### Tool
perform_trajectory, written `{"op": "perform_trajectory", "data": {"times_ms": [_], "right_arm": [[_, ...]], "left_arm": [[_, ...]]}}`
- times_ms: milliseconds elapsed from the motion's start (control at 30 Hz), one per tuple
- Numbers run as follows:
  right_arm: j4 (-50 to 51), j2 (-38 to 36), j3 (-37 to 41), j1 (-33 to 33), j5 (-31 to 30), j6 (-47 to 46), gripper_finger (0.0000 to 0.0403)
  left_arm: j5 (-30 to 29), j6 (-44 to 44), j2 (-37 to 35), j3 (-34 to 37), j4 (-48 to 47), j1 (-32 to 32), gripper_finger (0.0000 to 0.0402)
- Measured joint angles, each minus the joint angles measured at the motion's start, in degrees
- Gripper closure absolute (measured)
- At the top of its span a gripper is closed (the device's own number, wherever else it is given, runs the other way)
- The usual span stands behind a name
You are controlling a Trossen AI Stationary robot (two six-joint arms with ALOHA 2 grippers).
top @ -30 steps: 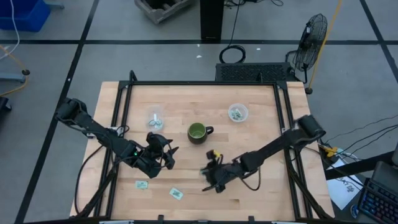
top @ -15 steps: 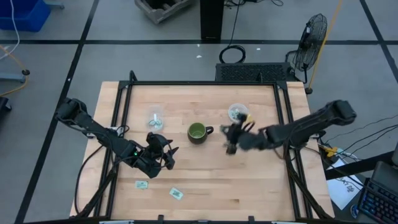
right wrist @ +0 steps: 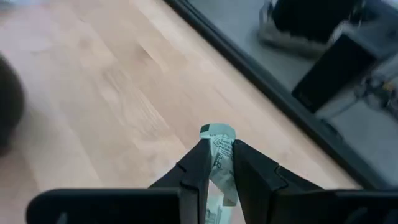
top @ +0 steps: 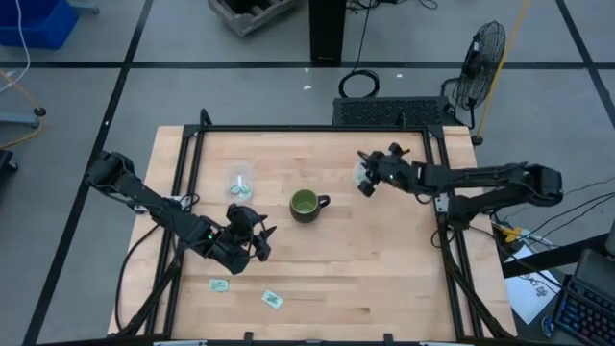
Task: Pick and place items into bin
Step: Put the green stevia packet into the right transparent bin, then put the green stevia packet into the left transparent bin
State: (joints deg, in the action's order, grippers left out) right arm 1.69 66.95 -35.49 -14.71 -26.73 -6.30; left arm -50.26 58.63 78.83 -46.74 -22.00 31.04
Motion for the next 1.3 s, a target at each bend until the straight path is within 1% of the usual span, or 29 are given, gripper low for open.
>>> {"op": "perform_trajectory", "data": {"times_ms": [133, 233, 267, 467, 633, 733, 867, 967, 1033, 1100, 1200, 1300], "right_arm": [[-0.20, 1.57, 0.89, -3.24, 1.82, -0.51, 0.0343], [-0.59, 2.67, 1.33, -4.78, 5.21, -0.66, 0.0331], [-0.71, 2.99, 1.44, -5.13, 6.11, -1.04, 0.0323], [-1.79, 4.14, 1.47, -5.37, 6.02, -2.03, 0.0259], [-4.75, 4.14, 1.47, -4.02, 6.21, -2.23, 0.0209], [-7.14, 4.12, 1.47, -2.36, 9.21, -2.49, 0.0191], [-11.20, 4.12, 1.47, 1.38, 13.36, -2.48, 0.0184], [-14.25, 4.12, 1.47, 4.96, 13.92, -2.29, 0.0188], [-16.84, 4.12, 1.47, 7.76, 13.96, -0.90, 0.0193], [-19.01, 4.12, 1.47, 10.67, 13.38, 0.69, 0.0197], [-22.72, 4.11, 1.47, 14.47, 13.32, 2.60, 0.0201], [-25.28, 3.55, 1.43, 17.28, 13.28, 4.18, 0.0201]], "left_arm": [[0.70, 0.00, 0.00, 0.00, 0.05, -0.06, 0.0181], [0.76, 0.00, 0.00, 0.00, 0.05, -0.06, 0.0181], [0.82, 0.04, 0.00, 0.00, 0.03, -0.06, 0.0181], [1.45, 0.34, 0.00, 0.00, 0.04, -0.06, 0.0181], [2.29, 0.25, 0.00, 0.00, 0.03, -0.06, 0.0181], [2.99, -4.42, 0.24, 0.00, 1.60, 0.61, 0.0181], [9.77, -15.90, 0.81, 0.00, 8.31, 2.40, 0.0181], [13.84, -22.55, 2.56, -0.11, 12.97, 3.47, 0.0181], [14.71, -26.10, 4.22, 0.03, 13.11, 4.73, 0.0181], [14.74, -26.55, 6.69, -0.06, 13.99, 5.42, 0.0181], [15.25, -24.05, 11.21, 0.05, 14.14, 5.83, 0.0181], [18.32, -23.41, 15.39, -0.02, 17.52, 5.97, 0.0181]]}}
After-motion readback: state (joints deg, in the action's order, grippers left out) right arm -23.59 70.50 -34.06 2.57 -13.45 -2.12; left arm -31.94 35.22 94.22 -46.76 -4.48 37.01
